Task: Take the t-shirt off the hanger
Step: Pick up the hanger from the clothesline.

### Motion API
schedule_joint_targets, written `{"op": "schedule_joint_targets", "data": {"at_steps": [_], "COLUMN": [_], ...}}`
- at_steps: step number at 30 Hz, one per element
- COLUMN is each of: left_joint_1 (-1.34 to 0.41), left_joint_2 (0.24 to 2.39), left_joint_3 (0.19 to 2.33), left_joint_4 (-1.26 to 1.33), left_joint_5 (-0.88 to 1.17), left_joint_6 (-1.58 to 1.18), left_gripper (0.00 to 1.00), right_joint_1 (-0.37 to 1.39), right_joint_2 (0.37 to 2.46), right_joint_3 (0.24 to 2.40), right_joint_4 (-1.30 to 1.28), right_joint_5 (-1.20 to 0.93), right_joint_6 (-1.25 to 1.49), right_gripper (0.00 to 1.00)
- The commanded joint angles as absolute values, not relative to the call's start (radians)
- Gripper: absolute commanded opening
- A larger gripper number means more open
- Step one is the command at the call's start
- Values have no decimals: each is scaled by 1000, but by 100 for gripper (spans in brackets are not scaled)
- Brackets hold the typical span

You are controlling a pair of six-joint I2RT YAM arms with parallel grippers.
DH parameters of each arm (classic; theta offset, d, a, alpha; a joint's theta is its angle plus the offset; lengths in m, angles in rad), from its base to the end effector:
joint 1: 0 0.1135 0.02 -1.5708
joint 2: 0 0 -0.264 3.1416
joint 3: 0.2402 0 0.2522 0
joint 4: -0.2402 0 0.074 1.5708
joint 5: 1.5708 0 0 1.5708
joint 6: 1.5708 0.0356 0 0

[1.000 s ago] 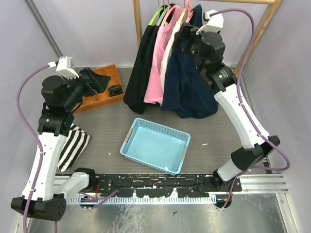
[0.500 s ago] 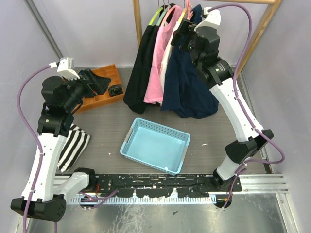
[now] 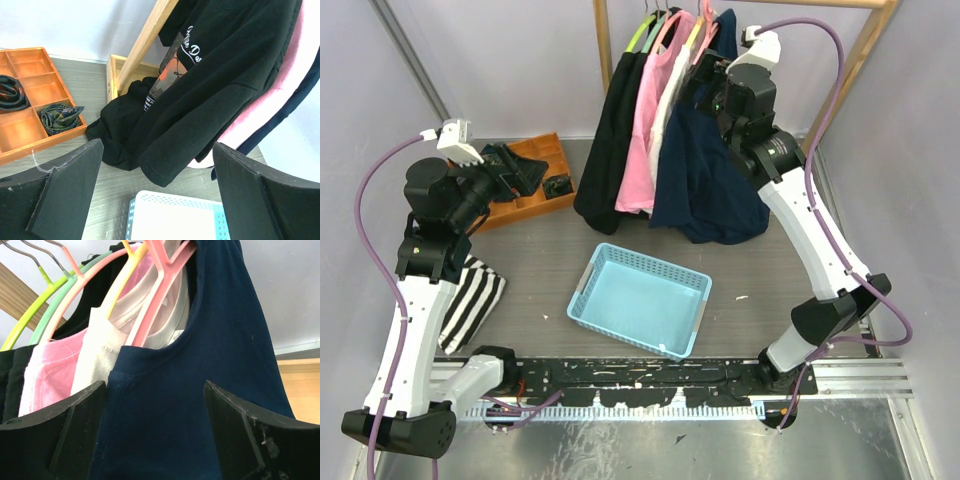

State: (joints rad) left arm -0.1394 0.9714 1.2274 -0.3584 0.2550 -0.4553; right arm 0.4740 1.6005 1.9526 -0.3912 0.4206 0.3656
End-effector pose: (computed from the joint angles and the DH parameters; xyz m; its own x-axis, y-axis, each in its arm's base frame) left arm 0.1975 -0.0368 0.4405 -0.2593 -0.3933 -0.8821 0.2994 0.8356 -0.4606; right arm 0.3123 0.1439 0.5140 -0.0517 0.3403 -0.9389 -0.0377 0.9388 0.3423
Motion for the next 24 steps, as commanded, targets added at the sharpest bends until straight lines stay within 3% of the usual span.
{"op": "schedule_joint_targets", "data": {"at_steps": [1,24], "left_joint_1": [-142,-142], "left_joint_2": [957,965], "left_joint_3": [1260,1265], "left_joint_4": [-359,-364], "left_joint_5": [279,272], "left_joint_6": [-444,-428], "left_gripper": [98,98], "right_joint_1": [464,463], "right_joint_2": [1544,1728], "right_joint_3": [1939,2166], "right_joint_4": [-377,-544], "right_joint_5": [439,423], "right_joint_6": [376,393], "right_gripper": [84,84]}}
